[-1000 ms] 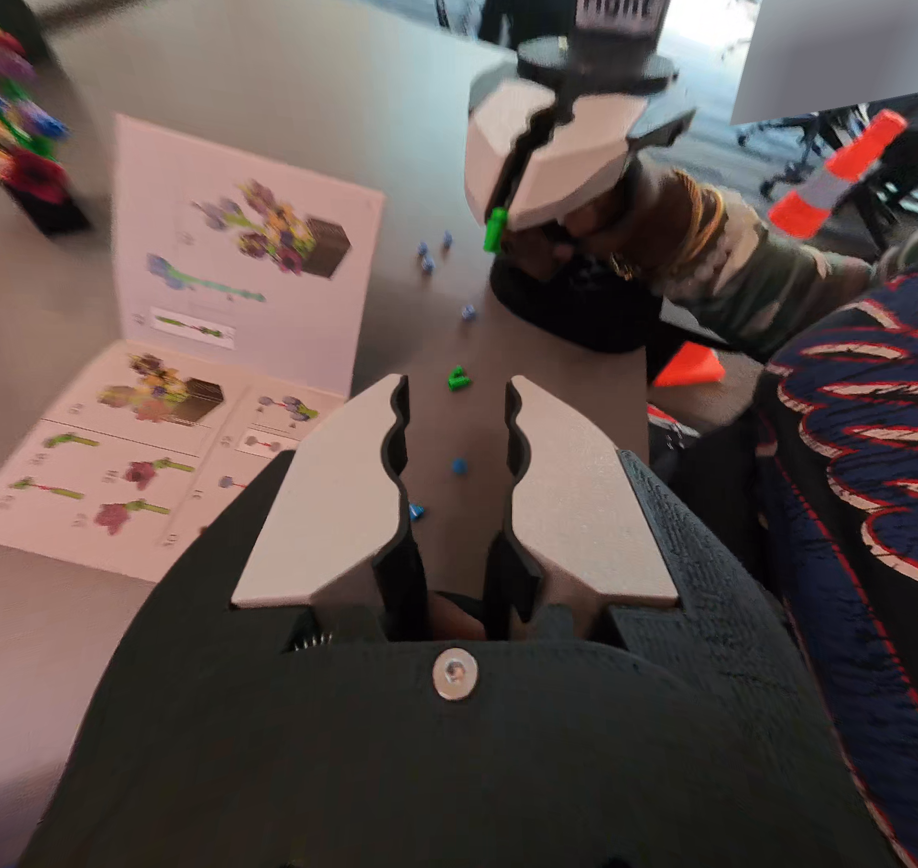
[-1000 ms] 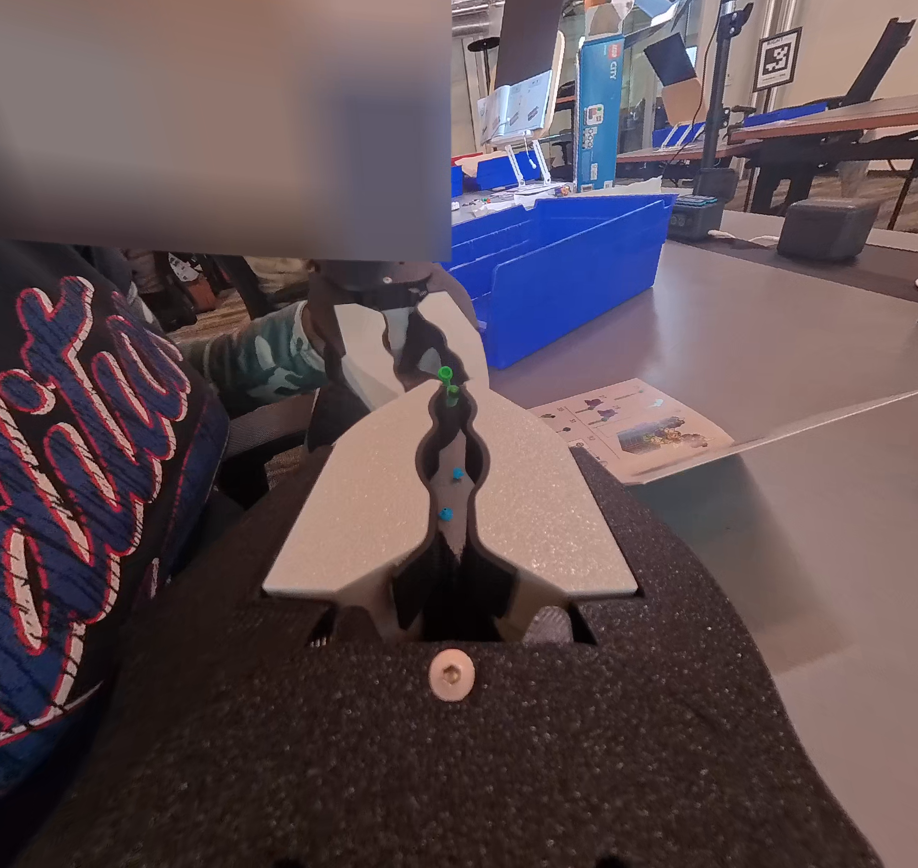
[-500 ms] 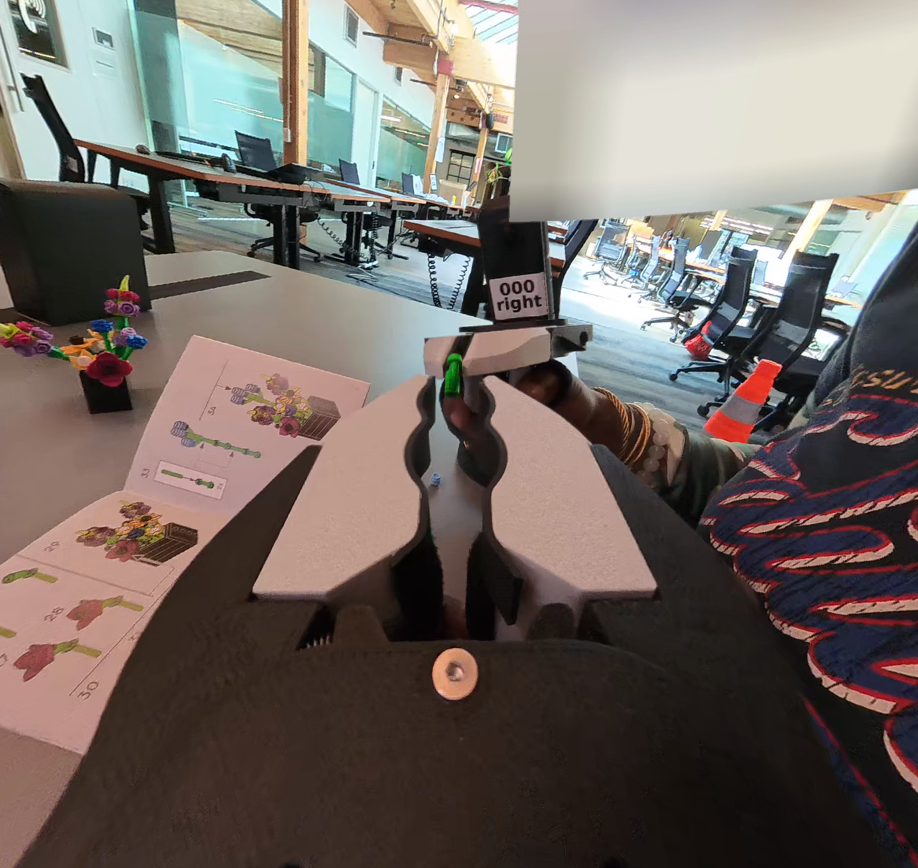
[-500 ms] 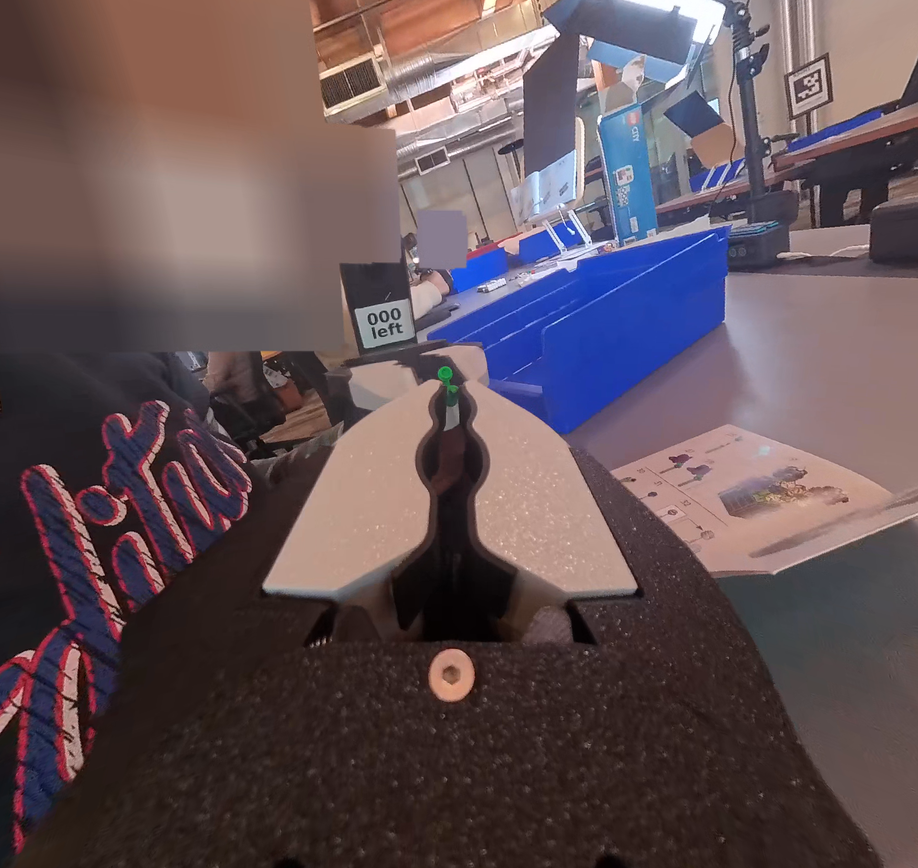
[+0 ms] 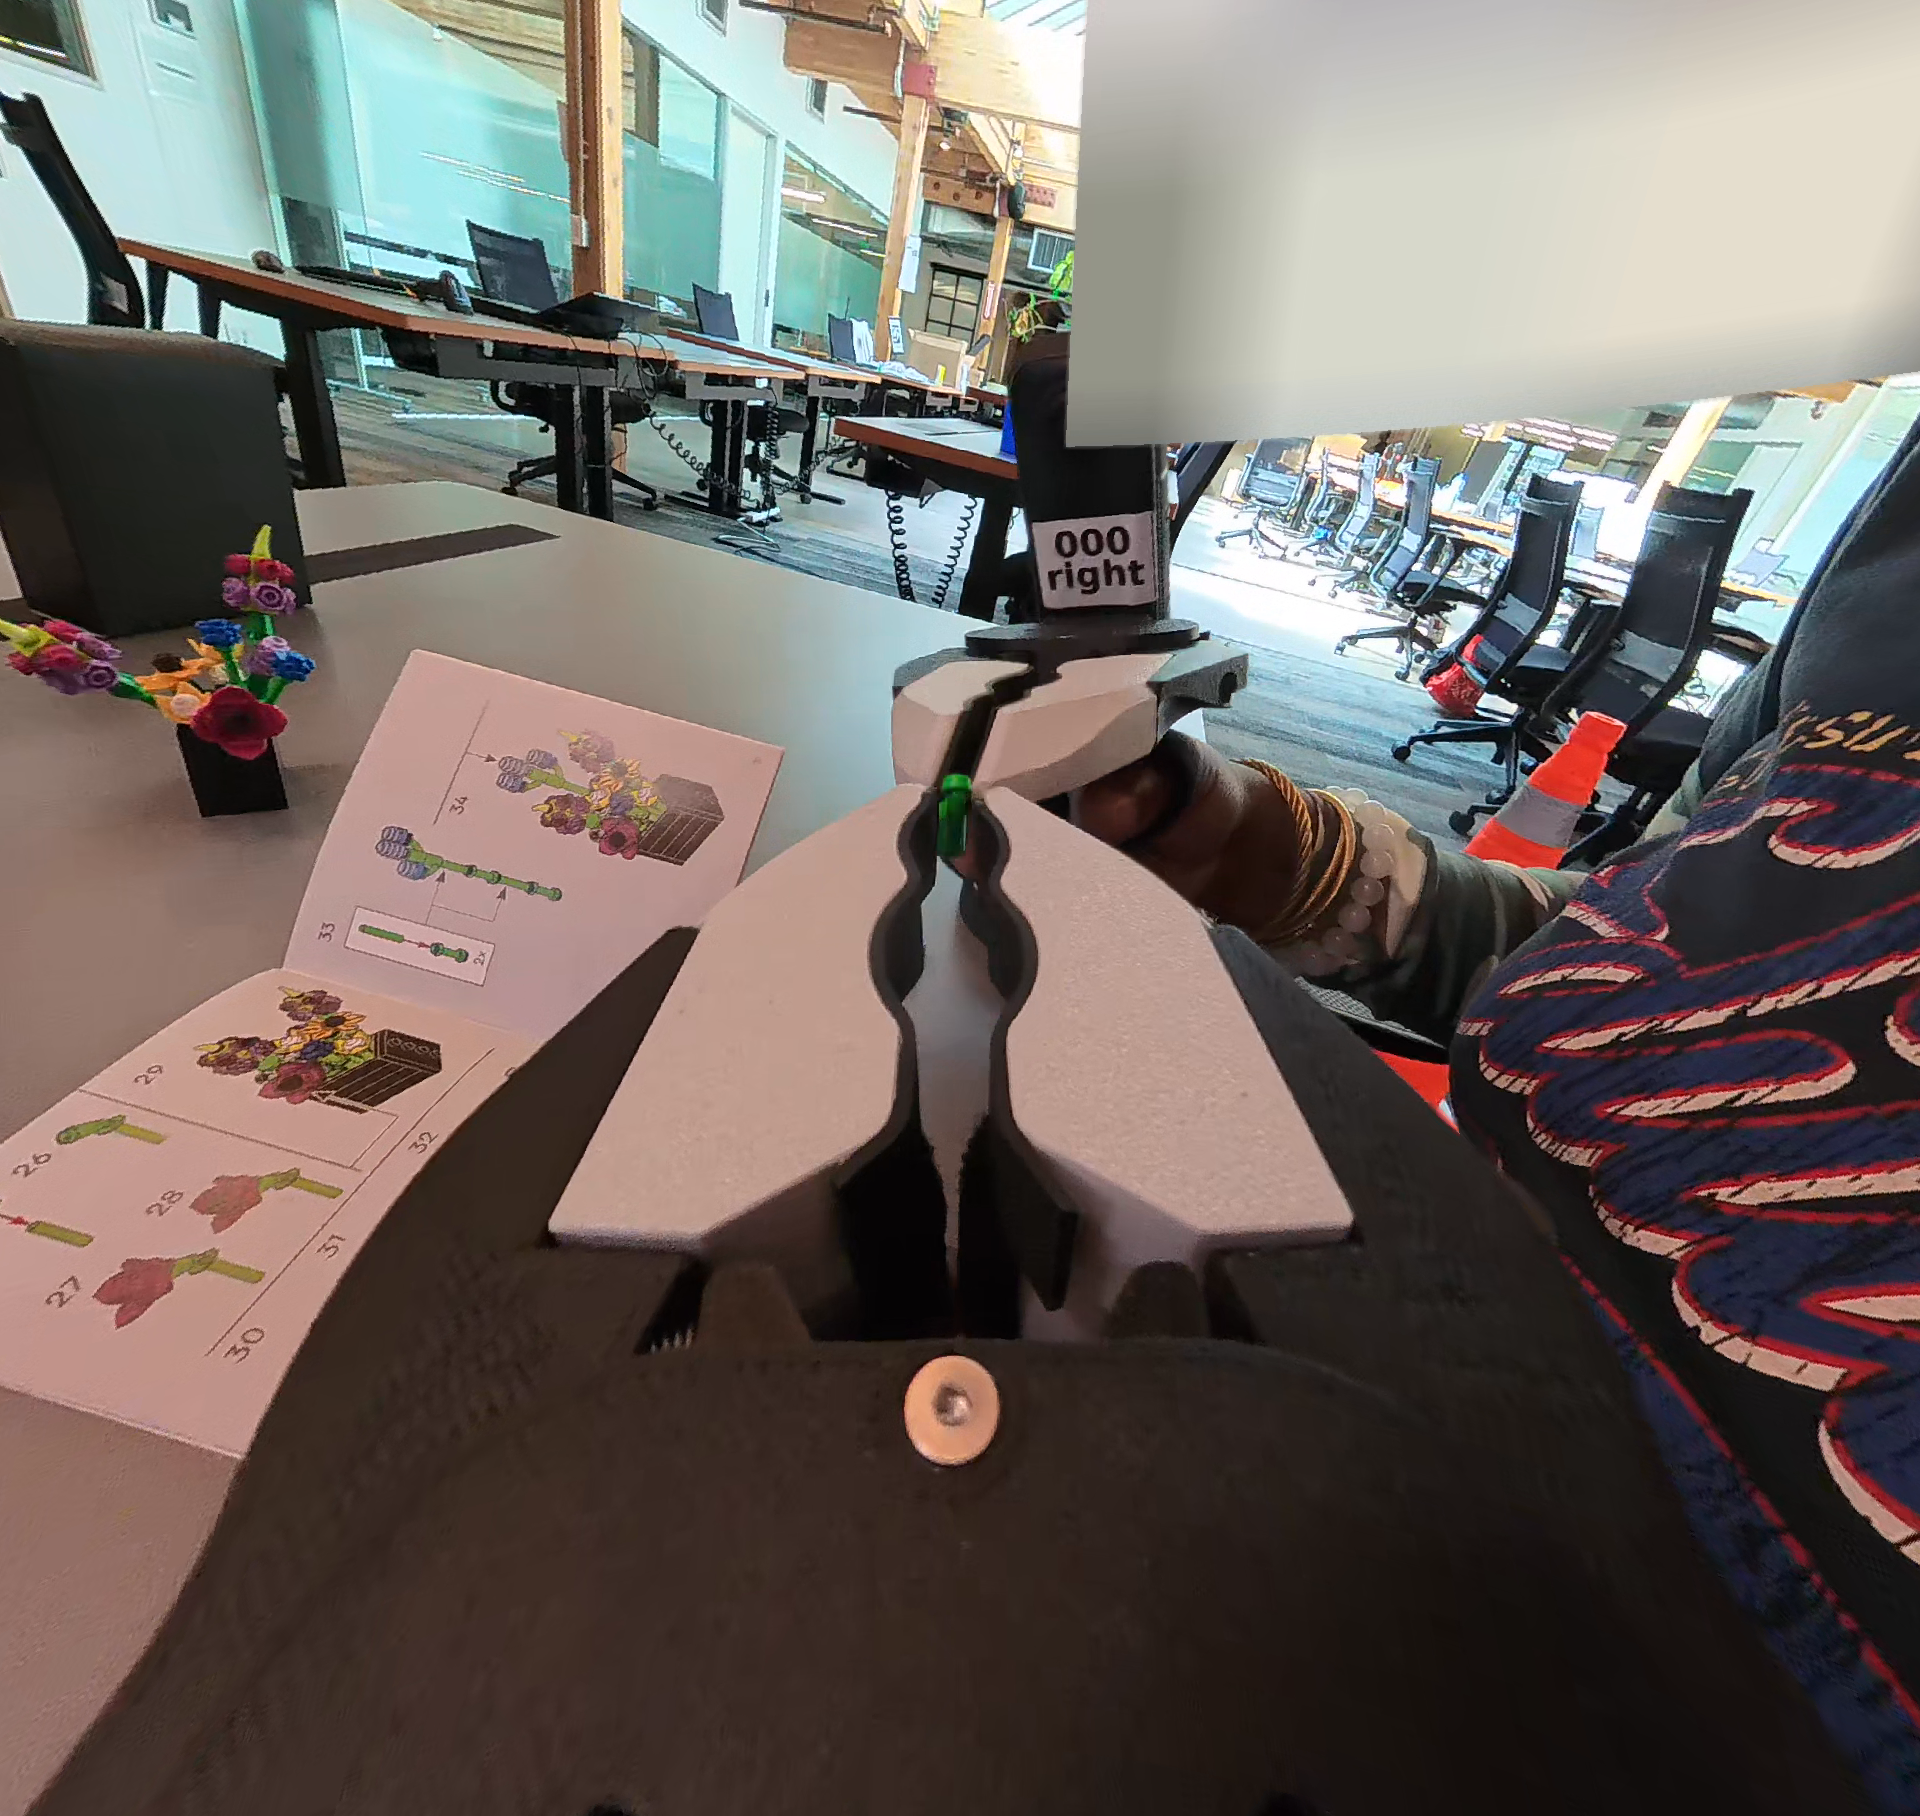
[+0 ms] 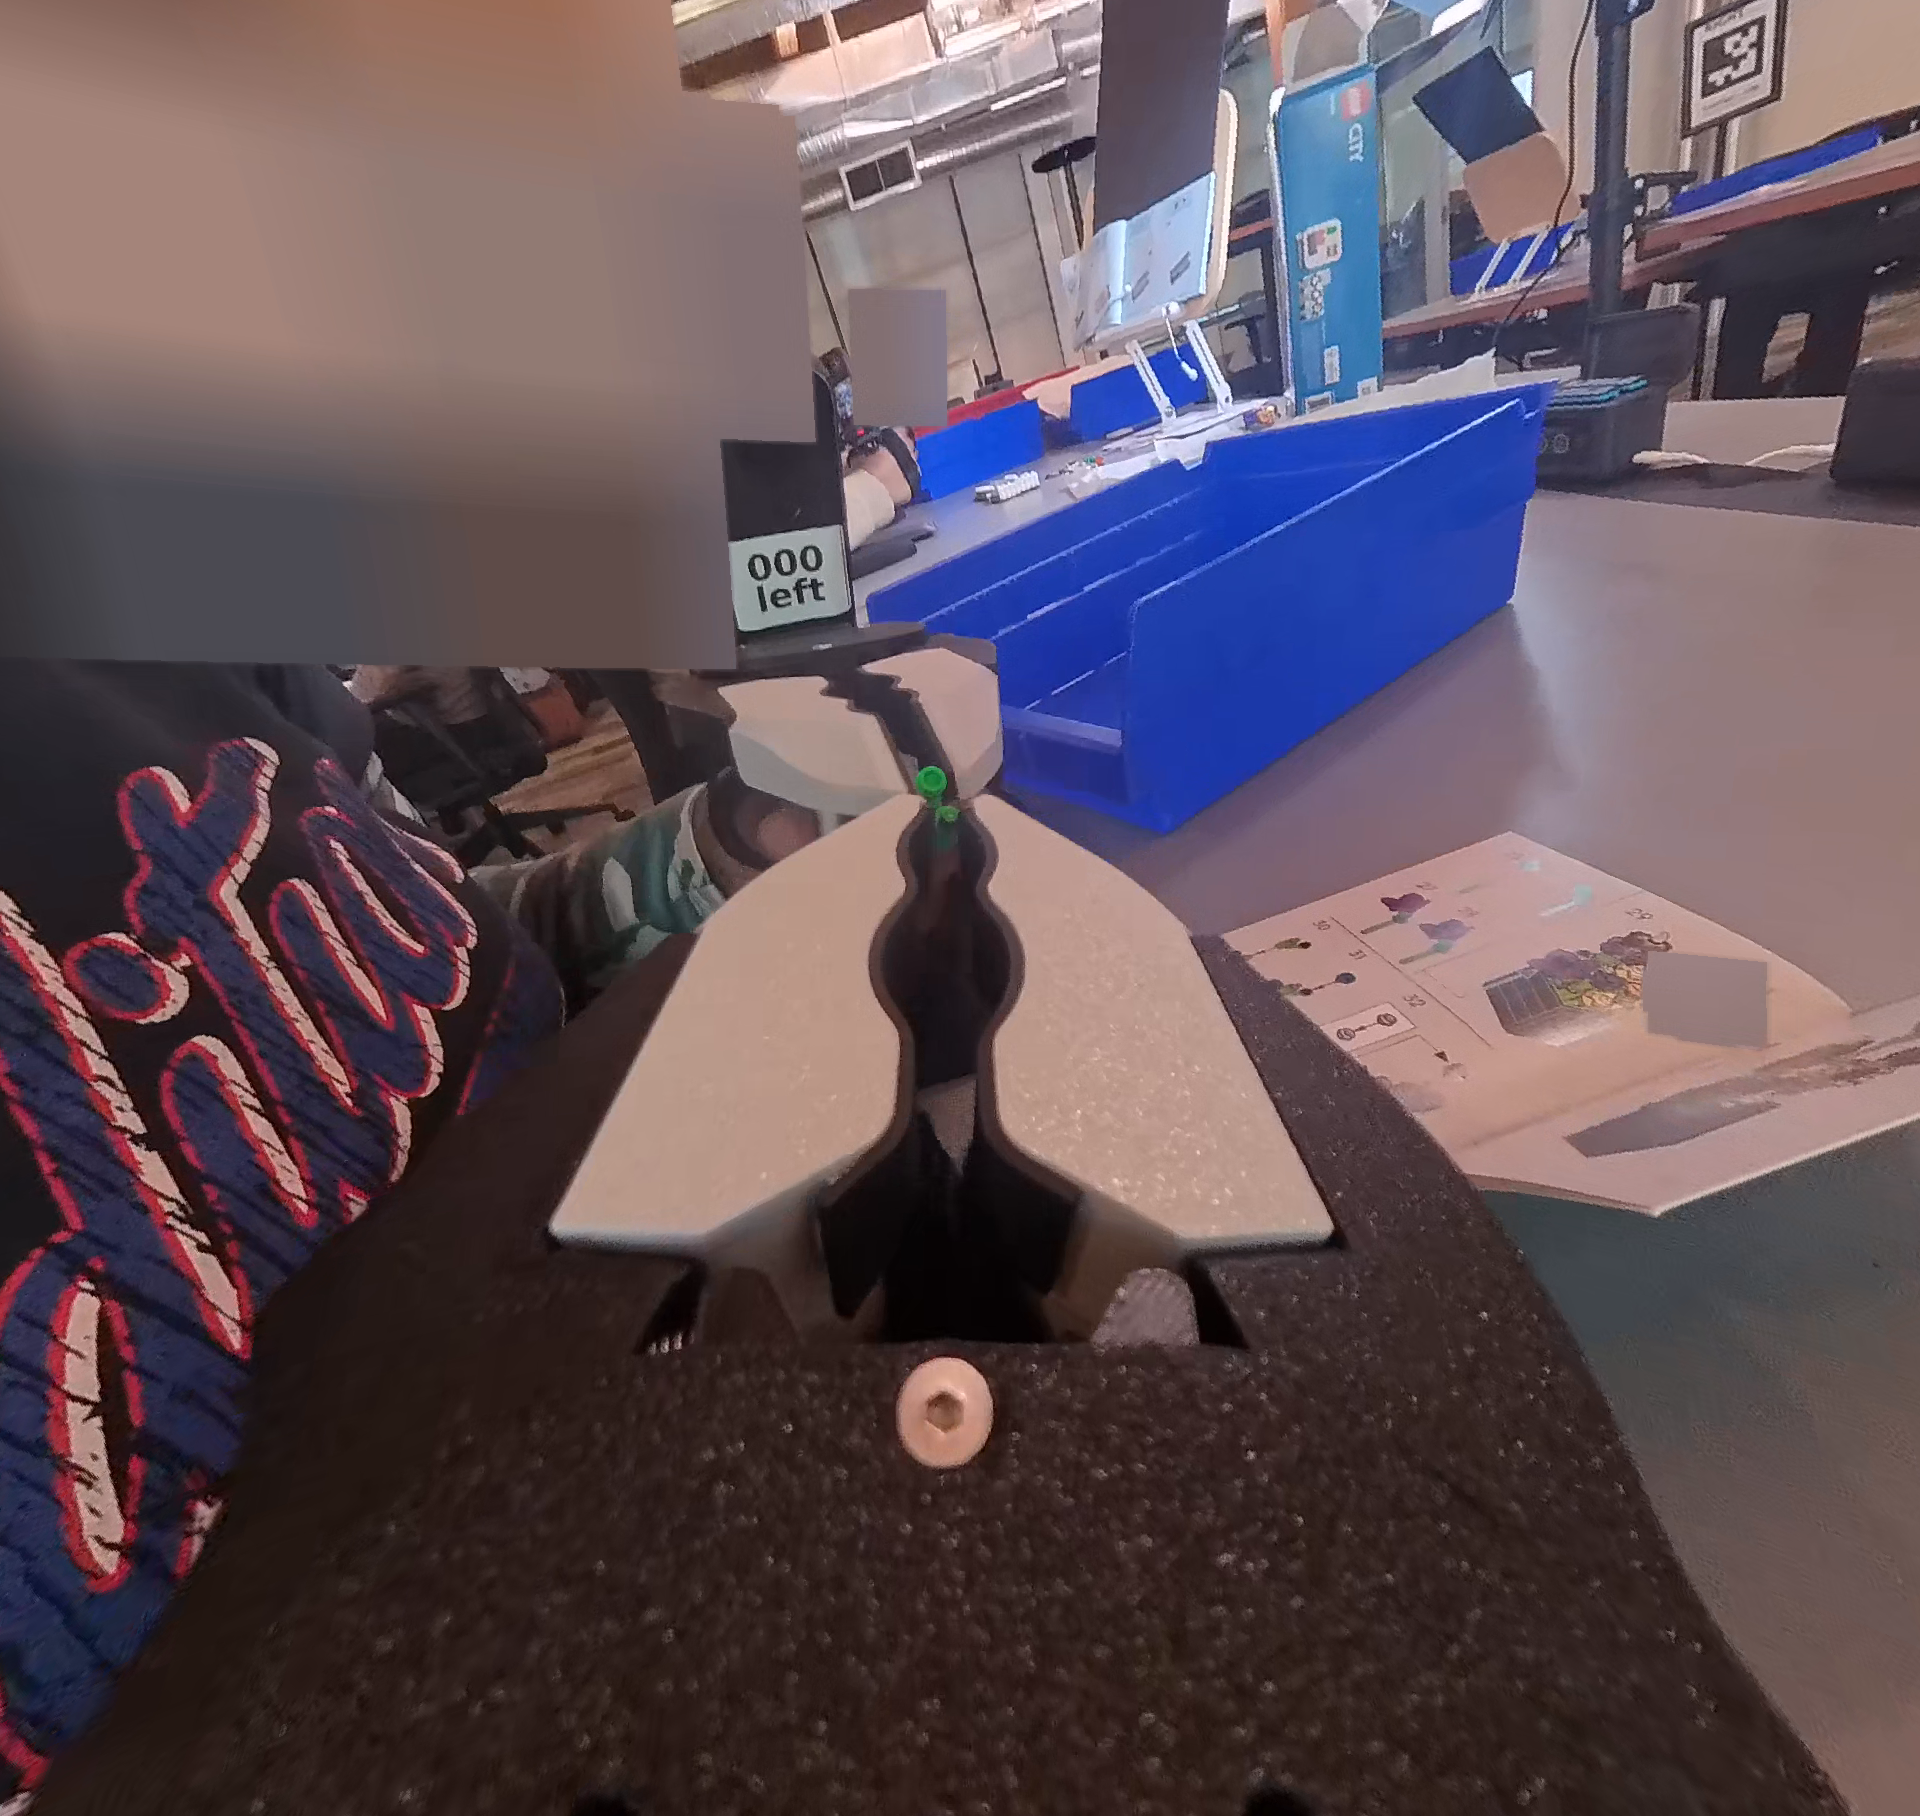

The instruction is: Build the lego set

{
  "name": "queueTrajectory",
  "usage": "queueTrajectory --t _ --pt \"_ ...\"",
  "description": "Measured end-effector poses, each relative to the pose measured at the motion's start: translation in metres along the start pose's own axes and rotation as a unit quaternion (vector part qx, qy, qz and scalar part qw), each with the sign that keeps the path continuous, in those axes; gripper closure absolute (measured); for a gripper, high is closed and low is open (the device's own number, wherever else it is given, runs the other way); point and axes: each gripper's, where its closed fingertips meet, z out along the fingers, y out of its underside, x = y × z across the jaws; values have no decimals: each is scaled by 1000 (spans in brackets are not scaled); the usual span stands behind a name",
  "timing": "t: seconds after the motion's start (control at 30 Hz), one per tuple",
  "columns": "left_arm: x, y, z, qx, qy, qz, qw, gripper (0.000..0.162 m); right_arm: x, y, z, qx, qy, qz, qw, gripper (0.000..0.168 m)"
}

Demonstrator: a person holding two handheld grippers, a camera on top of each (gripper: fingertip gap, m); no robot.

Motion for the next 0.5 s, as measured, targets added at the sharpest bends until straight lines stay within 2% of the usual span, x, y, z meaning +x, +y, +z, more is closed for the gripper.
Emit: queueTrajectory --t 0.03,0.2,0.3,0.5 --pt "0 0 -1 -1 1 1 1000 158 -1 1 0 -3 -1 -1 1000 164" --pt "1 5 1 -17 7 5 1000 151 -1 0 1 0 -3 1 1000 164" --pt "1 6 2 -21 6 13 1000 156 -2 -1 0 2 -6 0 1000 164" --pt "1 6 2 -21 9 5 1000 156 -2 0 0 -3 -4 -5 1000 164"
